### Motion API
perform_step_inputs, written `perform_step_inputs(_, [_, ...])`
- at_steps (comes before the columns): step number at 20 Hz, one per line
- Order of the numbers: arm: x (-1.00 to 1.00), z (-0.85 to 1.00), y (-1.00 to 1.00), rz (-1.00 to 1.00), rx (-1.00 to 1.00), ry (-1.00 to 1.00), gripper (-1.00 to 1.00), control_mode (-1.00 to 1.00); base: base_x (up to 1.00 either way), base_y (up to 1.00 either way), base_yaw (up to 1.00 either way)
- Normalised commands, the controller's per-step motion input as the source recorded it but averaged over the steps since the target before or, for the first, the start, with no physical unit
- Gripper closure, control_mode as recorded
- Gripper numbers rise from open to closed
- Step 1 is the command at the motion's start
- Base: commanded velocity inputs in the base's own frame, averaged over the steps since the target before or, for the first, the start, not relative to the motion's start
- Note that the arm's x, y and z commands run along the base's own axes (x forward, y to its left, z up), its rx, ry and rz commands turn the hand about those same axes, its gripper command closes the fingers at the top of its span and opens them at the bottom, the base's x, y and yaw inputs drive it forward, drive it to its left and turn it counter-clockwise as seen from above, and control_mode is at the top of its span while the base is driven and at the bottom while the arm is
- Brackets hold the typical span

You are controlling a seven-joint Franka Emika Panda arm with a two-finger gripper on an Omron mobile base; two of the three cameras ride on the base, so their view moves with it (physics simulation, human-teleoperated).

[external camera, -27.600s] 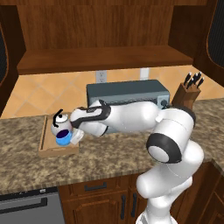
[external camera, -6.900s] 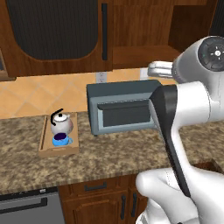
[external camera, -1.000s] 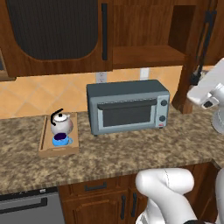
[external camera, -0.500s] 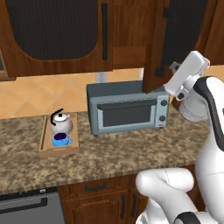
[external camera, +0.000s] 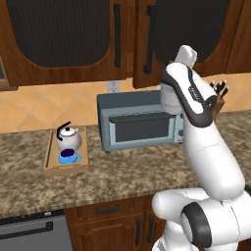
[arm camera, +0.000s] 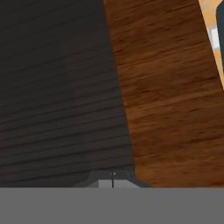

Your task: Pick the kettle from the counter and place it on the tray. Then pick the mug from the cabinet and place it on the tray. Then close the cabinet doors.

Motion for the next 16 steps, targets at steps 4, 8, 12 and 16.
perform_step_inputs(4, [0.97, 0.00, 0.07, -0.16, 0.00, 0.20, 1.00, -1.00, 0.00, 0.00, 0.00])
perform_step_inputs(8, [0.87, 0.00, 0.00, -0.10, 0.00, 0.19, 1.00, -1.00, 0.00, 0.00, 0.00])
perform_step_inputs(12, [0.82, 0.00, 0.00, -0.05, 0.00, 0.18, 1.00, -1.00, 0.00, 0.00, 0.00])
perform_step_inputs(16, [0.71, 0.00, -0.09, -0.01, 0.00, 0.20, 1.00, -1.00, 0.00, 0.00, 0.00])
